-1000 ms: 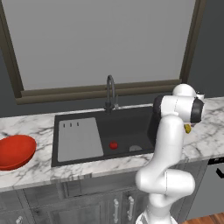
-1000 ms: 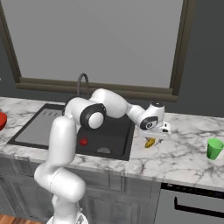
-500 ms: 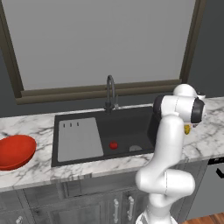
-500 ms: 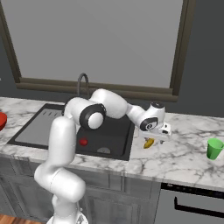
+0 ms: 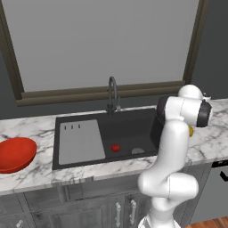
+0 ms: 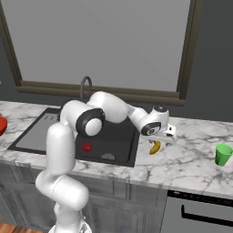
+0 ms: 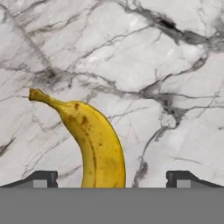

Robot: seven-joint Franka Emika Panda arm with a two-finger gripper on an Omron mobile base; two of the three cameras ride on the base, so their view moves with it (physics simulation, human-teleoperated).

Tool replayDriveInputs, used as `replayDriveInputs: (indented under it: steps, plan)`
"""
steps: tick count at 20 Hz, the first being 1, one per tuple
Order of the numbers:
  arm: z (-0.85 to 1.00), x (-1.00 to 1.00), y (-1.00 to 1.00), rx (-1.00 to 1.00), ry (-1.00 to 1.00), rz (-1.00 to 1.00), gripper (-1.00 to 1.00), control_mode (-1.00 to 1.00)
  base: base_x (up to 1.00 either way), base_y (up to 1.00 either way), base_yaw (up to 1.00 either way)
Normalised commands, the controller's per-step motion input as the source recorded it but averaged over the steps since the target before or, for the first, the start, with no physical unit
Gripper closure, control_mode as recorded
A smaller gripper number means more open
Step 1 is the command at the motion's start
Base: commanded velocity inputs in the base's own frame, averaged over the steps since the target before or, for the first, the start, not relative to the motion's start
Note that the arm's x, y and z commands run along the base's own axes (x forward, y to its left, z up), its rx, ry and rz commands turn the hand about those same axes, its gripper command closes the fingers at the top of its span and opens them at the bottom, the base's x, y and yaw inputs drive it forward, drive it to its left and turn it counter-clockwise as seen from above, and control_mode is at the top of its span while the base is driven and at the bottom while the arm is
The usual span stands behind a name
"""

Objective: Remove the tomato and banana from the sink. Then move the bowl and cup from the counter to the sink for washing.

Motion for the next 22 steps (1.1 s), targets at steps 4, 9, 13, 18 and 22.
replayDriveInputs:
  steps: [4,9,13,18,22]
  plan:
    - [0.28,-0.02,0.31,-0.18,0.00,0.00,-1.00,-1.00,0.00,0.00,0.00]
    - [0.29,-0.06,0.25,-0.20,0.00,0.00,-1.00,-1.00,0.00,0.00,0.00]
    - [0.22,-0.12,0.24,-0.07,0.00,0.00,-1.00,-1.00,0.00,0.00,0.00]
    - [0.21,-0.07,0.26,0.00,0.02,0.00,-1.00,-1.00,0.00,0.00,0.00]
    - [0.19,-0.10,0.25,0.00,0.04,0.00,-1.00,-1.00,0.00,0.00,0.00]
